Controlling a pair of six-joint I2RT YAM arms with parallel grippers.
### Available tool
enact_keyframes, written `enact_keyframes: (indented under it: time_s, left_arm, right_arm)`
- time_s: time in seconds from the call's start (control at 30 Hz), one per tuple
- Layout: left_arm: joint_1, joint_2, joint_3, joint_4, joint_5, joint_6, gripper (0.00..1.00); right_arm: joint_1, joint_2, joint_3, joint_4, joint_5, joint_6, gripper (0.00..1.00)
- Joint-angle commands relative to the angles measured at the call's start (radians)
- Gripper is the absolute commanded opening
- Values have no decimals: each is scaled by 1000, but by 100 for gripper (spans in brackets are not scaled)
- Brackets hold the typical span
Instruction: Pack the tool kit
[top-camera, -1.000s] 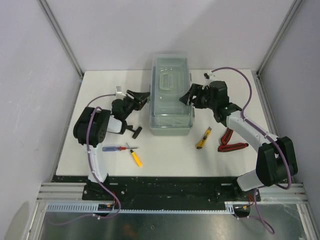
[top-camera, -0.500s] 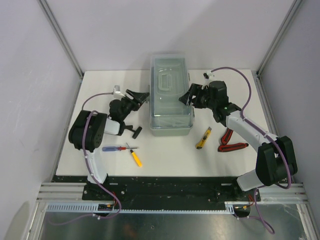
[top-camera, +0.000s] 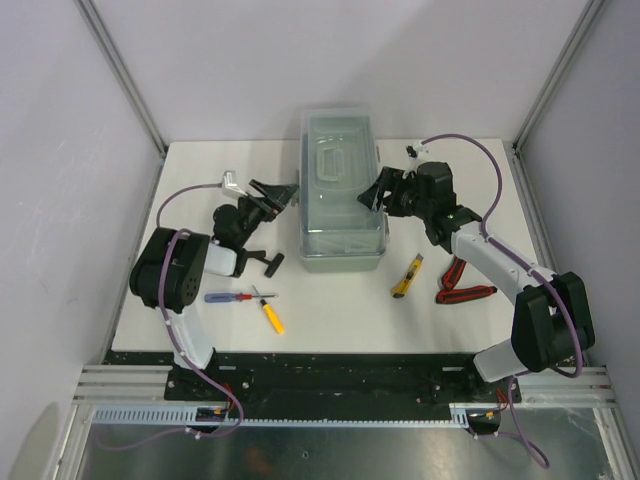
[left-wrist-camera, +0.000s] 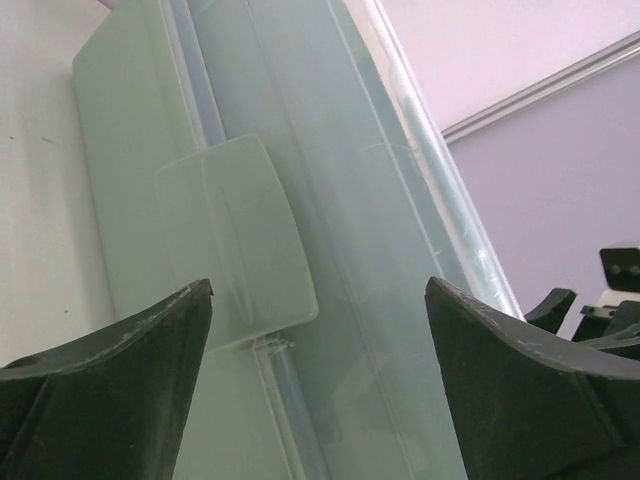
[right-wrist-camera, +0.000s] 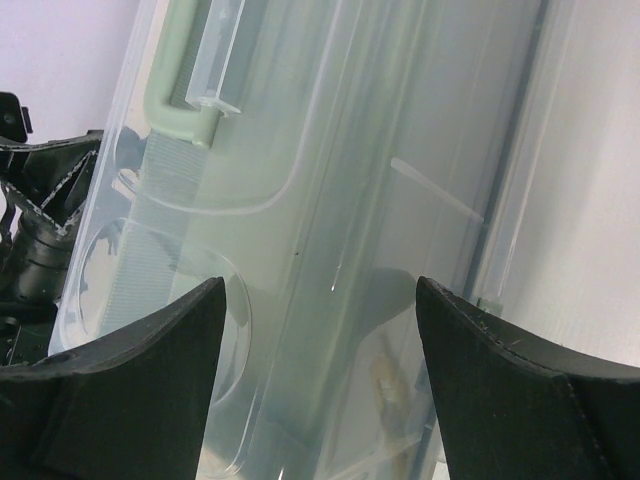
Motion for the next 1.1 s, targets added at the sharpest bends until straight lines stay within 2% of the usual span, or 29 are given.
enact_keyframes:
  time_s: [0.0,0.1,0.2,0.5,0.77,0.9,1.07]
  left_arm:
    - [-44,-21,-18,17,59,99,88]
    - [-43,0,-5,4,71,111,77]
    - [-42,16,9,-2,77,115,70]
    - [-43,5,17,-156,1,187,67]
    - [-28,-45,-8,-249,-81,195,62]
    - [-27,-60,-10,-265,-88,188,66]
    - [-19,-153,-27,-272,-103,202,88]
  right_arm:
    - [37,99,-58,-216,42,-63,77]
    - [39,99,-57,-218,46,-64,77]
    - [39,99,-57,-218,48,-65,77]
    - [39,100,-57,-211,42,-65,77]
    - [39,100,-57,-205,41,-60,77]
    - [38,100,-57,-203,43,-59,77]
    - [37,98,-57,-204,45,-57,77]
